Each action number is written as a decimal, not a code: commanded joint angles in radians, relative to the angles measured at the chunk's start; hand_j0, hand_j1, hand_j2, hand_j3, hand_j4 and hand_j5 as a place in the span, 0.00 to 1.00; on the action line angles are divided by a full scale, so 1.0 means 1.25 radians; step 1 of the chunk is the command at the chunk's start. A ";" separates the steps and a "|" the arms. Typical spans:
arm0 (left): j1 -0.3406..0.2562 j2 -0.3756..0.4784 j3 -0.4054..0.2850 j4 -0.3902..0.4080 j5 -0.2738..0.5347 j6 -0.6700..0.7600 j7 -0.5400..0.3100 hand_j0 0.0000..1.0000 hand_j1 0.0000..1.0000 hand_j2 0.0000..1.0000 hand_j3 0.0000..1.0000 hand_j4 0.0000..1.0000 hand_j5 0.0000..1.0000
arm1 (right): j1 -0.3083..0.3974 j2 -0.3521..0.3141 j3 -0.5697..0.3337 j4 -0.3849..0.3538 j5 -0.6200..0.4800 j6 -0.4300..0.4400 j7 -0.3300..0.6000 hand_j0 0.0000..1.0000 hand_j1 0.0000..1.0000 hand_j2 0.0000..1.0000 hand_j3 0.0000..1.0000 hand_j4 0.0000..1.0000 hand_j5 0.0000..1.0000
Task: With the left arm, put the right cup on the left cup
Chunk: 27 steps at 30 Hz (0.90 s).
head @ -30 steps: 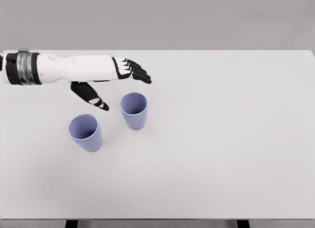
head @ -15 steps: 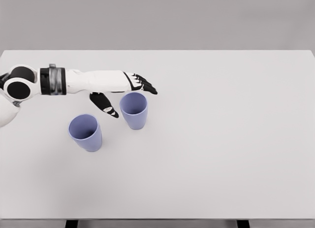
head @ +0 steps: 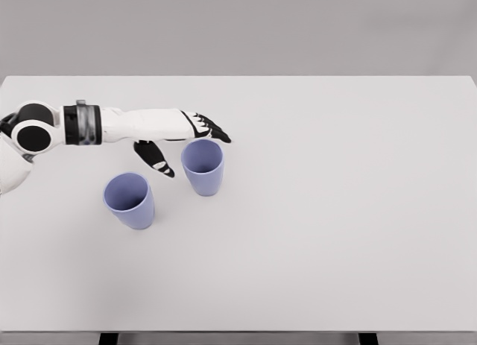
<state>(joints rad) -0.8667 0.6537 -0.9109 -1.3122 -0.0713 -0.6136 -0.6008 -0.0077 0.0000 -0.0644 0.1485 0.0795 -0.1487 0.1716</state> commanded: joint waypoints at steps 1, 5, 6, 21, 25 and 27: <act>0.000 -0.015 0.001 0.014 -0.010 0.002 0.007 1.00 1.00 1.00 1.00 1.00 1.00 | 0.000 0.000 0.000 0.000 0.000 0.000 0.000 1.00 1.00 1.00 1.00 1.00 1.00; 0.001 -0.026 -0.003 0.016 -0.013 0.002 0.007 1.00 1.00 1.00 1.00 1.00 1.00 | 0.000 0.000 0.000 0.000 0.000 0.000 0.000 1.00 1.00 1.00 1.00 1.00 1.00; 0.004 -0.027 -0.003 0.016 -0.013 0.002 0.007 1.00 1.00 1.00 1.00 1.00 1.00 | 0.000 0.000 0.000 0.000 0.000 0.000 0.000 1.00 1.00 1.00 1.00 1.00 1.00; 0.018 -0.044 0.000 0.037 -0.049 0.002 0.009 1.00 1.00 1.00 1.00 1.00 1.00 | 0.000 0.000 0.000 0.000 0.000 0.000 0.000 1.00 1.00 1.00 1.00 1.00 1.00; 0.018 -0.044 -0.001 0.045 -0.052 0.002 0.009 0.85 0.85 0.85 0.85 0.85 0.85 | 0.000 0.000 0.000 0.000 0.000 0.000 0.000 1.00 1.00 1.00 1.00 1.00 1.00; 0.021 -0.047 0.000 0.044 -0.058 0.002 0.009 0.84 0.84 0.84 0.84 0.84 0.84 | 0.000 0.000 0.000 0.000 0.000 0.000 0.000 1.00 1.00 1.00 1.00 1.00 1.00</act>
<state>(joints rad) -0.8376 0.5953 -0.9119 -1.2586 -0.1438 -0.6123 -0.5887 -0.0077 0.0000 -0.0644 0.1486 0.0795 -0.1487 0.1716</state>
